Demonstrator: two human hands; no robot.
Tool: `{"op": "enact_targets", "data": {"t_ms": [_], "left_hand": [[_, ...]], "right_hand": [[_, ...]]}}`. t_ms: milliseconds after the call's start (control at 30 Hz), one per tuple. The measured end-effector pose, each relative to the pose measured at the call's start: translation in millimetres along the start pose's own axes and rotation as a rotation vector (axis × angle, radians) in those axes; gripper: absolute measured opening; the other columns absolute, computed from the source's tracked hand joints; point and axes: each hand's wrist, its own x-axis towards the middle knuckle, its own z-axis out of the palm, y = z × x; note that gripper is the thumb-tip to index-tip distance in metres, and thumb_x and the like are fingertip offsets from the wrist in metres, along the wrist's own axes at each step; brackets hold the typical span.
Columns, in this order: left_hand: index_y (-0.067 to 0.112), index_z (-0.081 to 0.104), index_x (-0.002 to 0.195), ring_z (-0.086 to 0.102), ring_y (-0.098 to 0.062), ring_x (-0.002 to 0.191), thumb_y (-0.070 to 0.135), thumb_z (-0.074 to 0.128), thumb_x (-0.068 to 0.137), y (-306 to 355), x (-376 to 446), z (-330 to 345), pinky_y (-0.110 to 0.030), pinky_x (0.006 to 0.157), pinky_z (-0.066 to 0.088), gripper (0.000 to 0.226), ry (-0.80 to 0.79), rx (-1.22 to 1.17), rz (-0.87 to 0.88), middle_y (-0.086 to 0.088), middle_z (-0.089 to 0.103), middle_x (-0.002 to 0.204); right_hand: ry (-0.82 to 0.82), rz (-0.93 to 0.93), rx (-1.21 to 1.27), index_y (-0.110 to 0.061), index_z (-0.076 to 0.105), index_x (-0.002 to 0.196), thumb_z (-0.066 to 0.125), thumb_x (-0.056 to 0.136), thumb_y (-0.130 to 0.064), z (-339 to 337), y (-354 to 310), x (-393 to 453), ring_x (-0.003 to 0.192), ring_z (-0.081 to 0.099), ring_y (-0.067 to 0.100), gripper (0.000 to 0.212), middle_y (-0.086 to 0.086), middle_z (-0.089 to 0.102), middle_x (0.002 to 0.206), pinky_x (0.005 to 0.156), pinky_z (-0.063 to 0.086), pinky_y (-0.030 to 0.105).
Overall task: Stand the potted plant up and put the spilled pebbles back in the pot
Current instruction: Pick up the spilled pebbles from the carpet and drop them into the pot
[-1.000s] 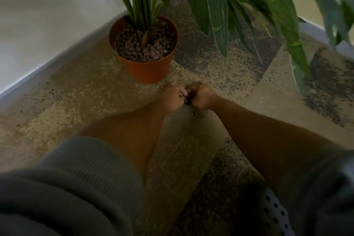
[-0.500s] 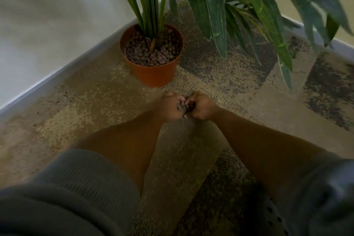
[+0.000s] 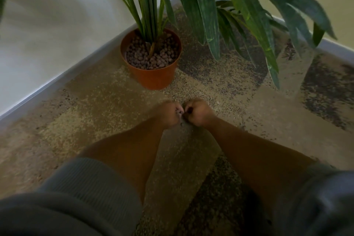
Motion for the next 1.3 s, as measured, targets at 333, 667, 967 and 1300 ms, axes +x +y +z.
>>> {"op": "enact_targets", "data": {"t_ms": [333, 667, 967, 1300], "left_hand": [[0.002, 0.061, 0.120, 0.062, -0.016, 0.092, 0.001, 0.047, 0.096, 10.1, -12.0, -7.5, -0.029, 0.086, 0.056, 0.028, 0.095, -1.169, -0.514, -0.012, 0.062, 0.112], [0.010, 0.062, 0.092, 0.054, -0.009, 0.068, 0.022, 0.039, 0.103, 22.3, -23.1, -29.0, -0.014, 0.050, 0.051, 0.028, 0.271, -1.869, -0.772, -0.003, 0.058, 0.082], [0.010, 0.050, 0.139, 0.052, -0.015, 0.128, 0.022, 0.028, 0.105, 43.0, -43.5, -78.7, -0.019, 0.095, 0.045, 0.042, 0.526, -2.070, -0.683, -0.007, 0.052, 0.142], [0.007, 0.041, 0.144, 0.047, -0.025, 0.131, 0.022, 0.023, 0.102, 72.7, -30.8, -146.9, -0.033, 0.113, 0.035, 0.048, 0.699, -2.237, -0.348, -0.015, 0.047, 0.144]], "right_hand": [[0.131, 0.937, 1.379, -0.001, 0.062, 0.083, 0.054, 0.093, 0.003, -13.6, -30.9, -1.6, 0.075, 0.059, 0.018, 0.013, 0.012, 0.059, 0.088, 0.066, 0.056, 0.025], [0.098, 0.926, 1.831, -0.003, 0.047, 0.096, 0.031, 0.095, -0.001, -20.9, -67.4, -5.1, 0.063, 0.048, 0.013, 0.016, 0.012, 0.047, 0.082, 0.041, 0.044, 0.014], [0.156, 0.837, 1.896, 0.000, 0.062, 0.105, 0.036, 0.095, -0.011, -48.5, -143.0, -1.7, 0.092, 0.064, 0.024, 0.030, 0.015, 0.065, 0.101, 0.086, 0.056, 0.031], [0.279, 0.545, 2.020, 0.001, 0.055, 0.112, 0.040, 0.093, -0.012, -94.6, -181.6, 43.3, 0.105, 0.050, 0.023, 0.028, 0.013, 0.053, 0.100, 0.109, 0.043, 0.039]]}}
